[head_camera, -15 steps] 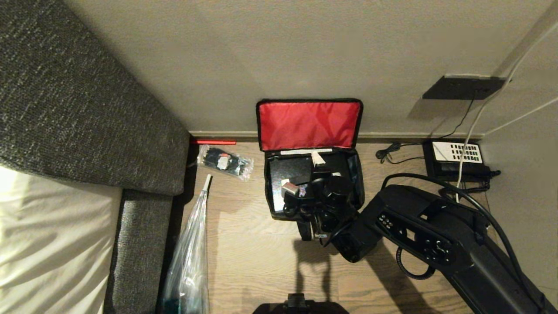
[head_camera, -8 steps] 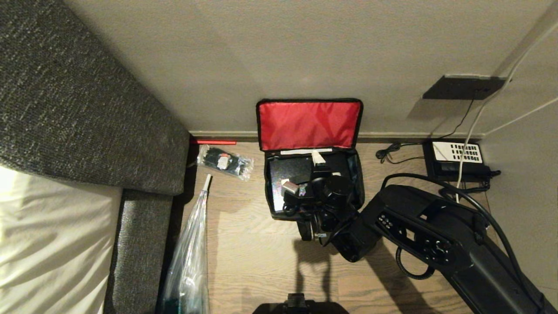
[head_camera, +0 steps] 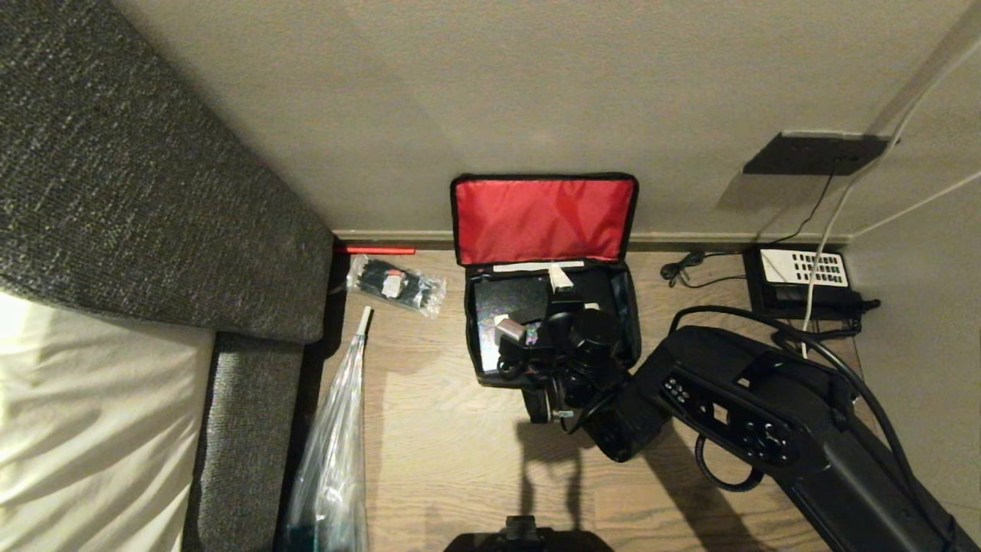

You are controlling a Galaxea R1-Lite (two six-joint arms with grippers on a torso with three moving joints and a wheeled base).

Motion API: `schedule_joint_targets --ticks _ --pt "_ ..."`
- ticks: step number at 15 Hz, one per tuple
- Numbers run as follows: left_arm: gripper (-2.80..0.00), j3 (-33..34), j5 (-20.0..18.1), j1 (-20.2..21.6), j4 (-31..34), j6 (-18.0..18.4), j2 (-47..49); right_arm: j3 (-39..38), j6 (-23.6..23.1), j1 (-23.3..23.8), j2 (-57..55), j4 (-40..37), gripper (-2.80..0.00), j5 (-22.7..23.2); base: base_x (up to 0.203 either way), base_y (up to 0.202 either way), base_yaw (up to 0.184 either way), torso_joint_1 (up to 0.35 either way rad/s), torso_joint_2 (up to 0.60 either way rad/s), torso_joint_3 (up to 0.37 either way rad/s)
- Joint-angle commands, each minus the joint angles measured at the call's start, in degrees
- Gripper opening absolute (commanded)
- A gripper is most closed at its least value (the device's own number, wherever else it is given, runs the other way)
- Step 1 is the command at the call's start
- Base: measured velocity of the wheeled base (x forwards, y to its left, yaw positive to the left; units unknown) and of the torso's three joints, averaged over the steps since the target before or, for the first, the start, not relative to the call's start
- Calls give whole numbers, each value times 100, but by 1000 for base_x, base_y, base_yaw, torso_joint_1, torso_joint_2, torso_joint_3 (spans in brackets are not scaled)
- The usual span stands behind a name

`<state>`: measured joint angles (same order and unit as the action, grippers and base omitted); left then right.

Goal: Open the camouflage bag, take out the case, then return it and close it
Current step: Grip the handle

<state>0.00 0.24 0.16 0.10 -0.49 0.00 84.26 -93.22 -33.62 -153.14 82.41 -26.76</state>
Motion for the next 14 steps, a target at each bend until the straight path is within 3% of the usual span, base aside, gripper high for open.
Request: schedule_joint_targets --ticks 1,14 --pt "-280 0 3 2 -1 -4 1 -15 -66 -4 11 109 0 -14 0 0 0 0 0 0" --pt "-280 0 3 2 -1 -4 2 -68 -47 -4 12 126 0 1 0 0 0 0 0 0"
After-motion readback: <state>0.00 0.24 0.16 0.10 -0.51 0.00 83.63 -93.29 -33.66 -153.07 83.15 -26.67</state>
